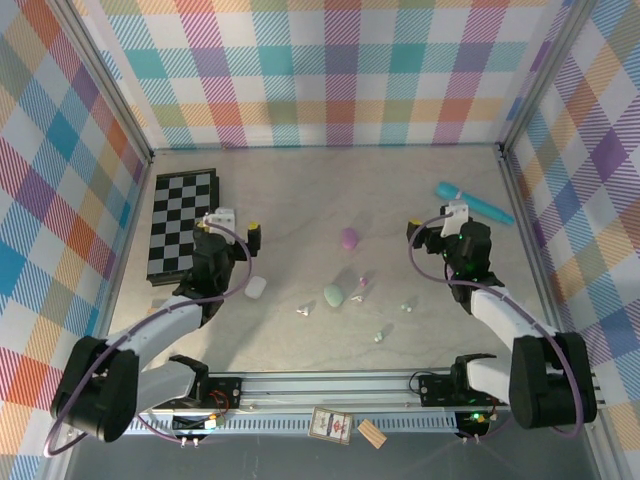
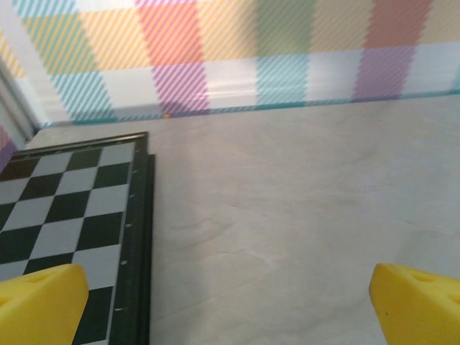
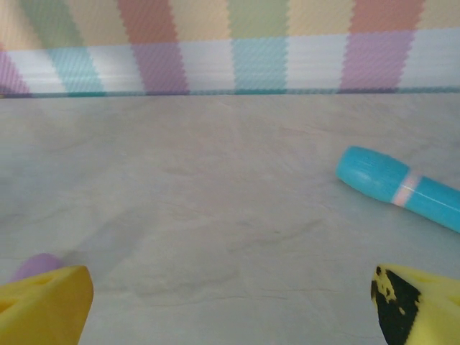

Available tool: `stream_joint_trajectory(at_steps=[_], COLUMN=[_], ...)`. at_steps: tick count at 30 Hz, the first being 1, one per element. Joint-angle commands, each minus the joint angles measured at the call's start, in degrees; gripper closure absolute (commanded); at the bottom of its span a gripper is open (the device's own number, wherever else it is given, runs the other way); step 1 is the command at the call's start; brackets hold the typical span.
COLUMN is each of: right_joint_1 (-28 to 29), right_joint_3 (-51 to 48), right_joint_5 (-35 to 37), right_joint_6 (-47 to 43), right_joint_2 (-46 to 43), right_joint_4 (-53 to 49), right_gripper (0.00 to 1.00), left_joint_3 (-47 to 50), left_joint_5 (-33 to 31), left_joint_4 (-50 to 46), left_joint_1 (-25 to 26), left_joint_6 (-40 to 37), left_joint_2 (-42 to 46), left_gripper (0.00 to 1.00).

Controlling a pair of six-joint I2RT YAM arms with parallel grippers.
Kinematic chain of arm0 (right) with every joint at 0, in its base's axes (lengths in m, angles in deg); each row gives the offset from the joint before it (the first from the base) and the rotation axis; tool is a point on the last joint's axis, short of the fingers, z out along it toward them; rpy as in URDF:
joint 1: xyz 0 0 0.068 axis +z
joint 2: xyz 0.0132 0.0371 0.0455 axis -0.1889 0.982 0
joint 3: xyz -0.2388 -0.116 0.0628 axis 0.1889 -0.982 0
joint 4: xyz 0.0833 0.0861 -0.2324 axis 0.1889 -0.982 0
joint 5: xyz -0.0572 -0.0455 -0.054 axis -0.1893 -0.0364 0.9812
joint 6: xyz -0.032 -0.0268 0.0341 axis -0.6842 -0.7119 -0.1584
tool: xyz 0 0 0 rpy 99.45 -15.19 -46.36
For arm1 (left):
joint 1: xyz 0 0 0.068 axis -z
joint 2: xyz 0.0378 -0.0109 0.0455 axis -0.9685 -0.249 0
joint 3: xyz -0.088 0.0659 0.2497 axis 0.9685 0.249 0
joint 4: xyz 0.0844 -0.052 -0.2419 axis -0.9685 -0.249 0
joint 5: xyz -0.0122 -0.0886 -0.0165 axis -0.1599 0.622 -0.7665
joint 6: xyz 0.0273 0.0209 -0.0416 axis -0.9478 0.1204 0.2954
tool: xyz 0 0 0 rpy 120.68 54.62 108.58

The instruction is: Insert the wireless bluetooth earbuds into the charging case

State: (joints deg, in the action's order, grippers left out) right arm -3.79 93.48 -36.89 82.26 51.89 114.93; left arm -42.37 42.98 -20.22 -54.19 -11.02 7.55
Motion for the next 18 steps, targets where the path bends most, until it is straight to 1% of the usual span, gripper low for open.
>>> stream_joint_trajectory(at_steps=[1,3,6,10,12,15,18], right_joint_1=[5.1,9.5,17.5,27.9,31.9,36.3,39.0], right_joint_3=[3.9,5.9,7.3,7.2,7.5,9.7,14.0], right_joint_5=[-2.4,-1.7,-0.6,3.1,4.6,6.9,9.0], right_joint_6=[0.4,0.8,2.3,5.9,9.2,14.0,19.6], right_joint_2=[-3.1,-4.3,-5.4,-5.4,-4.4,-0.9,4.6], right_joint_4=[-8.5,-13.1,-17.5,-21.3,-23.2,-27.3,-34.1], right_gripper=[0.01,0.01,0.01,0.01,0.01,0.01,0.01], left_joint_3=[-4.4,-6.4,-8.5,-10.2,-10.9,-11.2,-9.8], left_joint_5=[-0.4,2.4,7.3,8.8,9.1,8.9,8.3], left_joint_4=[-15.3,-21.1,-27.3,-31.9,-33.4,-33.8,-31.7], left_joint_1=[4.1,5.8,6.0,6.0,6.0,6.0,6.0], left_joint_6=[0.9,4.3,10.1,13.9,14.7,15.2,15.3], left_joint_2=[3.7,5.2,7.4,9.1,9.0,9.0,10.1], left_gripper=[0.0,0.0,0.0,0.0,0.0,0.0,0.0])
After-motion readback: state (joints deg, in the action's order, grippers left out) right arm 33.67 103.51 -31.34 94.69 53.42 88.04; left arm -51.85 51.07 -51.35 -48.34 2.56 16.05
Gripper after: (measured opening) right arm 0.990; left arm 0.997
